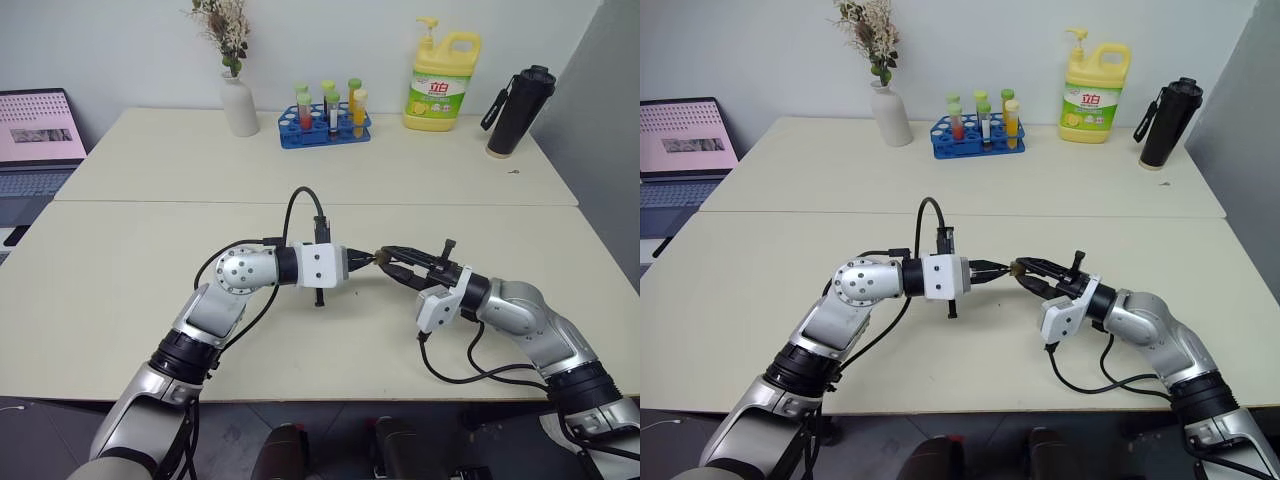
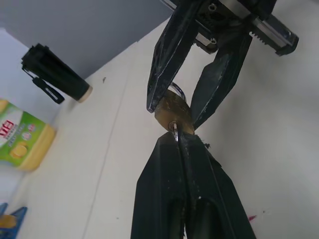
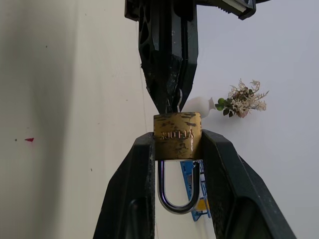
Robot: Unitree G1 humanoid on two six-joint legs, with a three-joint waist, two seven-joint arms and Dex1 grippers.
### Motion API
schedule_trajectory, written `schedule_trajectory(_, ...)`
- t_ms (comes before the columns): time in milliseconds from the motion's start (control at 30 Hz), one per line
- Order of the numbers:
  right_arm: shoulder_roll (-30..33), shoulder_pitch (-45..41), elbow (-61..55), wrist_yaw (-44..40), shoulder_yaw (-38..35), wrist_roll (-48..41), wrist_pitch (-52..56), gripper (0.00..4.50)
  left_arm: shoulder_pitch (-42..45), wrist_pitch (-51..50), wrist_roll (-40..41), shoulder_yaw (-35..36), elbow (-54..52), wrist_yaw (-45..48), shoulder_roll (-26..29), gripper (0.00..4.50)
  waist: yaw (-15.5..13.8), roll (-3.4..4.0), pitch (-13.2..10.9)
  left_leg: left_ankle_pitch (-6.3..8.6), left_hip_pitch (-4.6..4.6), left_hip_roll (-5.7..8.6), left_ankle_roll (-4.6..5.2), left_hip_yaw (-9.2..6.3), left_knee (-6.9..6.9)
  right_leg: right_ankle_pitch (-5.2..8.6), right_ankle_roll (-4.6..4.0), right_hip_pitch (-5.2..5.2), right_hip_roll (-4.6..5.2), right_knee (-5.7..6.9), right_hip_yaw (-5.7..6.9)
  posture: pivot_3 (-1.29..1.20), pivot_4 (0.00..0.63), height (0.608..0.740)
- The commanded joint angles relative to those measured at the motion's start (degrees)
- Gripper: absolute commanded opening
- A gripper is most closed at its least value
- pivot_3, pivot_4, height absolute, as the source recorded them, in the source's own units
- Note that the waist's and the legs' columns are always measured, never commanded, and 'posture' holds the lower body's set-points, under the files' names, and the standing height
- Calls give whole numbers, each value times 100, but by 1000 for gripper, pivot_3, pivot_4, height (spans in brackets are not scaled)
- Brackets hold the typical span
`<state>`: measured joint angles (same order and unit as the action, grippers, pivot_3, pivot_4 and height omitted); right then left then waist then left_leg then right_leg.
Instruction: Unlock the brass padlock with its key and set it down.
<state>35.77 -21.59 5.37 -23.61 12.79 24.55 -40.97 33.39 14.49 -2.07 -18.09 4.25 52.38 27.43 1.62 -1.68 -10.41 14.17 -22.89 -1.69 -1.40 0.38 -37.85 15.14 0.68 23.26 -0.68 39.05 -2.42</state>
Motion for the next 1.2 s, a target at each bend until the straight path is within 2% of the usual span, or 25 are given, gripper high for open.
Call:
schedule_trajectory(33,-40,-44,-381,68,-157,-267,-45,934,24,-433,320,85,-168,-5,-215,0,1,0,0,0,0,1,0,0,0,1,3,0,0,0,0,0,150,740)
schedule_trajectory(133,-39,-52,-371,65,-164,-259,-54,934,14,-1558,943,266,-415,117,-362,0,7,0,0,0,0,1,0,0,0,3,6,0,-1,1,1,0,150,740)
schedule_trajectory(200,-33,-51,-367,66,-168,-252,-68,934,72,-2137,1197,374,-508,155,-381,405,8,0,0,0,0,1,0,-2,0,3,6,0,-2,2,3,0,150,740)
schedule_trajectory(267,-25,-48,-359,68,-174,-249,-84,934,137,-2615,1401,476,-574,182,-372,932,11,0,0,0,1,1,0,-3,0,3,7,0,-5,2,3,0,150,740)
schedule_trajectory(500,10,-53,-284,65,-184,-237,-152,934,299,-4398,2321,854,-918,261,-299,3198,10,0,0,0,0,1,0,-7,0,4,7,0,-6,2,5,0,150,740)
schedule_trajectory(667,10,-104,-215,65,-172,-211,-217,934,290,-5057,2666,824,-1291,249,-298,3215,7,0,0,-1,0,-1,-1,-8,0,3,7,0,-4,2,5,0,150,740)
schedule_trajectory(900,-12,-158,-243,52,-151,-213,-235,934,374,-4927,2316,586,-1131,-37,-415,3215,4,0,0,-1,1,0,-1,-8,0,3,7,0,-4,3,4,0,150,740)
schedule_trajectory(1200,-4,-155,-293,44,-149,-197,-253,934,493,-4968,2284,594,-1006,-133,-585,3215,12,0,0,-1,2,1,-1,-6,-1,3,7,0,-4,3,2,0,150,740)
